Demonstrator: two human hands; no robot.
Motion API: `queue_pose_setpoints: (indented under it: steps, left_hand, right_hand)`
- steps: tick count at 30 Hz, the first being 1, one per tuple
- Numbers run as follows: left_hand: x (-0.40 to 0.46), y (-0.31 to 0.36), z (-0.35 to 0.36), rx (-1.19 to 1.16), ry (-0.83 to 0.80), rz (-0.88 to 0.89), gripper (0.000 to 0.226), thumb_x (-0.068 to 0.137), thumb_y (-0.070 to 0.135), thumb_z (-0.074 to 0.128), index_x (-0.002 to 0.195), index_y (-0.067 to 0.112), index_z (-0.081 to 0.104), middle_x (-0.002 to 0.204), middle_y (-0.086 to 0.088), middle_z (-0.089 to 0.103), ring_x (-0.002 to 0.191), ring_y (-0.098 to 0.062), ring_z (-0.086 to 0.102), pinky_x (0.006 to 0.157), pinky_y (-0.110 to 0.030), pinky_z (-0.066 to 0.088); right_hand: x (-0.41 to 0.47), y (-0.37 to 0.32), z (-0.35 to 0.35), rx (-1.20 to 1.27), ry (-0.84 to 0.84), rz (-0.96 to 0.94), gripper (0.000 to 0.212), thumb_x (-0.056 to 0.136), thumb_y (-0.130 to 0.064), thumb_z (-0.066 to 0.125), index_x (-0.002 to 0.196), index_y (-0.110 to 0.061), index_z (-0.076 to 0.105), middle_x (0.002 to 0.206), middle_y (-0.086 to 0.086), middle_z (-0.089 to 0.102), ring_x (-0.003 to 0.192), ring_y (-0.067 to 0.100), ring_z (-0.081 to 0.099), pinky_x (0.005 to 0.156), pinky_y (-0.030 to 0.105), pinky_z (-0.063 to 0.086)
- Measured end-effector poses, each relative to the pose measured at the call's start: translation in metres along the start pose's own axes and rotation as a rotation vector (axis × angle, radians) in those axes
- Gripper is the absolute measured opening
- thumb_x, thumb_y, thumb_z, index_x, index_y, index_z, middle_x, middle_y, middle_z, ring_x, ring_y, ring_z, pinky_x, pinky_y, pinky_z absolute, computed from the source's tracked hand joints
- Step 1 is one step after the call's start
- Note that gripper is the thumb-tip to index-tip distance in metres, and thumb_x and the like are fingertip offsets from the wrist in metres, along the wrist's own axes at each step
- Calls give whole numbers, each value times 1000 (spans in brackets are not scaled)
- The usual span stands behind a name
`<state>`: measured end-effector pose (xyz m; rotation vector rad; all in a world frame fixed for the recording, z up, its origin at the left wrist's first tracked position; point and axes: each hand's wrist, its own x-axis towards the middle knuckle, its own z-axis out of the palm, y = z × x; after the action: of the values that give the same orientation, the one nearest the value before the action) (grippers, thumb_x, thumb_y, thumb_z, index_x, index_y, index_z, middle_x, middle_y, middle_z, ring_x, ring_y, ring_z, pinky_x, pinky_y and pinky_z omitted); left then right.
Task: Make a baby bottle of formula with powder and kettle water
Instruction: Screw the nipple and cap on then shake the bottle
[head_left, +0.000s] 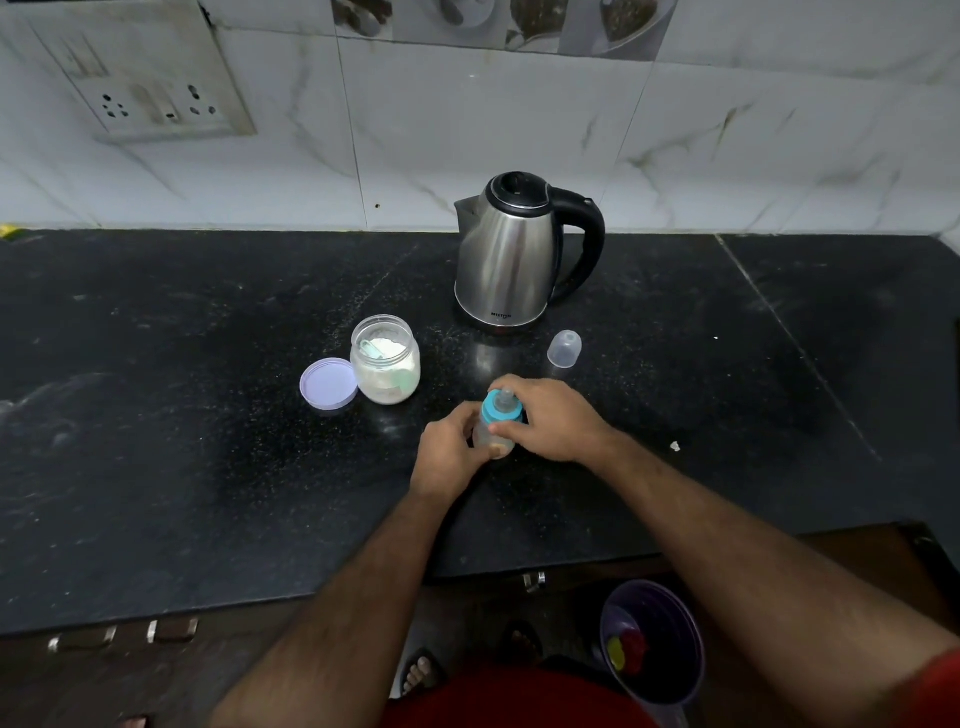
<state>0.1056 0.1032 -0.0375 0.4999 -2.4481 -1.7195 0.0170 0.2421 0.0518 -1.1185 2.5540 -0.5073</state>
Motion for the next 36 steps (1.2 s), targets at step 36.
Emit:
queue_pose_setpoints:
  steps: [36]
  left_hand:
    - [-6,1,11,-1,48,-30,59,73,15,85,125,23,60,116,14,69,108,2,64,100,-26,51]
  right_hand:
    - [27,84,-10,490,446,455,44,82,-29,78,117,-15,56,97,4,61,97,24,63,92,41,51]
